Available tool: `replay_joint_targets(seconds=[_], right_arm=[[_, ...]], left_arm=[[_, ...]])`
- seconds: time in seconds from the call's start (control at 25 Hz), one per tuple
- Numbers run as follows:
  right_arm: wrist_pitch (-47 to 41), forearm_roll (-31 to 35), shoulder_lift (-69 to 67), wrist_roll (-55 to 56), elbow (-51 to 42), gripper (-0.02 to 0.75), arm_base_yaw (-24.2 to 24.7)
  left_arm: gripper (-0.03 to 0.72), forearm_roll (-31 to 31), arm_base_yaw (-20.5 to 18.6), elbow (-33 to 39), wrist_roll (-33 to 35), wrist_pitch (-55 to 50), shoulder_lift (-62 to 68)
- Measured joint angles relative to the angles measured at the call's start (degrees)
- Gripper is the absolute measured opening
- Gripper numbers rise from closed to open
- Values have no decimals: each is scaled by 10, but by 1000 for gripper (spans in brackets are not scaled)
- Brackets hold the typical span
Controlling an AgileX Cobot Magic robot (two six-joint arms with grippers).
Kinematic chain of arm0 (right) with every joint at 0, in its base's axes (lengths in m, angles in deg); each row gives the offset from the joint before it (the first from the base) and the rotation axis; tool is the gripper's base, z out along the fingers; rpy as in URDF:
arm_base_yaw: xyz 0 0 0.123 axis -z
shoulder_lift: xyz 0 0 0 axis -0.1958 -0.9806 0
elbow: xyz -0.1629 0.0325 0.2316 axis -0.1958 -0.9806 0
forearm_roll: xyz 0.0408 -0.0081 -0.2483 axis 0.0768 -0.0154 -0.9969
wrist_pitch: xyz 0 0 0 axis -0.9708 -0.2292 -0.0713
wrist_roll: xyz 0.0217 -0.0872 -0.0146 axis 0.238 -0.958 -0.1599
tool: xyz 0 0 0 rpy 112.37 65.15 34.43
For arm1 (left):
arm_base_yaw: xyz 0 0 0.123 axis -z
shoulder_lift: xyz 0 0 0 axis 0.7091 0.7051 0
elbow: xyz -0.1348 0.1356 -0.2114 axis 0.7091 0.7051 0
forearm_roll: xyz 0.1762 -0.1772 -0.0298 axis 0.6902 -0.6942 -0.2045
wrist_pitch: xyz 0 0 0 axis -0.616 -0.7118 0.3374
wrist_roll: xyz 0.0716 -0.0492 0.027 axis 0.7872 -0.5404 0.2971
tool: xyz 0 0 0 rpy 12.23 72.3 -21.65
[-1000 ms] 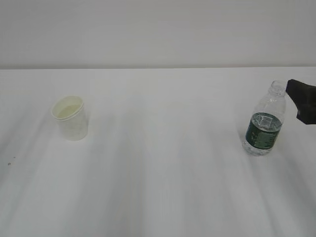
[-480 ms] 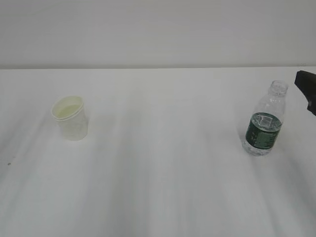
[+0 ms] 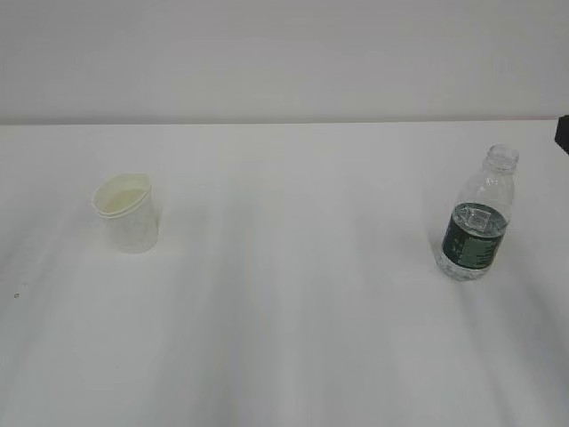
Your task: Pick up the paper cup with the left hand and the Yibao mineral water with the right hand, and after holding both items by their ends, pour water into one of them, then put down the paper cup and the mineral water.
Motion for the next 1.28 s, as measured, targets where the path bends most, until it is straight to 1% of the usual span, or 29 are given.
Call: replay_joint_targets(seconds=[0.36,0.56,0.84,1.28], right_arm=[[-67,0,58,0,0,578,0],[-98,0,84,0,0,578,0],[-158,0,111,0,15,577,0],[-241,0,155,0,17,573,0]], left_arm=[[395,0,0,0,1,-75,-55],[394,0,0,-1,1,-100,-81],[394,0,0,-48,1,-197,-89],[394,0,0,-59,1,-249,-90]])
